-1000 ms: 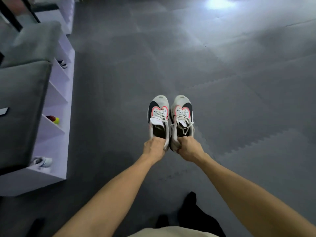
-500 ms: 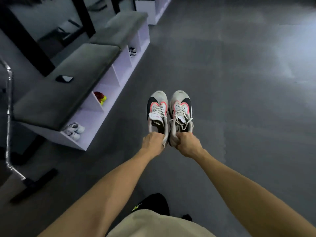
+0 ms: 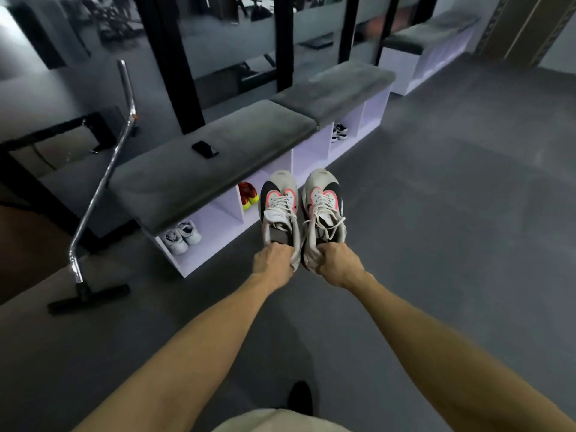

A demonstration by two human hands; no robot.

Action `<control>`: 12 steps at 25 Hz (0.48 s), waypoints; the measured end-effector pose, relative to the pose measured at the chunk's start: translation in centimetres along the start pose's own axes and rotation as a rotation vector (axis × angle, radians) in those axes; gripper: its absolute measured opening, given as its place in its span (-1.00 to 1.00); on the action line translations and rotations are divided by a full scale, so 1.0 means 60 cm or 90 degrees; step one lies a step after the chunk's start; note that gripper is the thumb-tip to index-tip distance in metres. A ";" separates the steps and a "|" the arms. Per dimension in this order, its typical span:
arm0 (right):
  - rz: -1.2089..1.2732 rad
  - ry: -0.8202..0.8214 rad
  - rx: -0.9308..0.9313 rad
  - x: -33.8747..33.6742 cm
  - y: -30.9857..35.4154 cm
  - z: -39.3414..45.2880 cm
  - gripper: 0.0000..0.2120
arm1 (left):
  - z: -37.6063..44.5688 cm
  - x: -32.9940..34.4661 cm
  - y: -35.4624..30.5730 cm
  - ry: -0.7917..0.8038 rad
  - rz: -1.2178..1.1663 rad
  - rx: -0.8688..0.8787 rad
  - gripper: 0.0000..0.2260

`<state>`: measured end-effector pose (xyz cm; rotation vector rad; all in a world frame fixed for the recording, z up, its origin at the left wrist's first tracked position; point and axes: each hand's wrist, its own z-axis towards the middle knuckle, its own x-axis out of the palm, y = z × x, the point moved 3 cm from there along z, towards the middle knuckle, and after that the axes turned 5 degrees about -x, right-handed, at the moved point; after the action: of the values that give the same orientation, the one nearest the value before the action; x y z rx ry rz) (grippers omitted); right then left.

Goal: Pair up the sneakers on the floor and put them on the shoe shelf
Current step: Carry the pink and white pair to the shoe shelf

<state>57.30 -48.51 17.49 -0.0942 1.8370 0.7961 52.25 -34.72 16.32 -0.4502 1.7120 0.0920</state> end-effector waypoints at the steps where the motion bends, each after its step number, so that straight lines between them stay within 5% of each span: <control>1: -0.002 0.005 -0.017 -0.015 -0.002 0.040 -0.84 | 0.032 -0.011 0.003 -0.007 -0.011 -0.016 -0.85; 12: -0.043 0.135 -0.219 -0.099 -0.006 0.367 -0.85 | 0.273 -0.062 0.023 -0.054 -0.057 -0.261 -0.86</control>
<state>77.65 -38.25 18.09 -0.4740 1.8644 1.0807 67.46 -27.47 16.38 -0.8128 1.5872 0.3966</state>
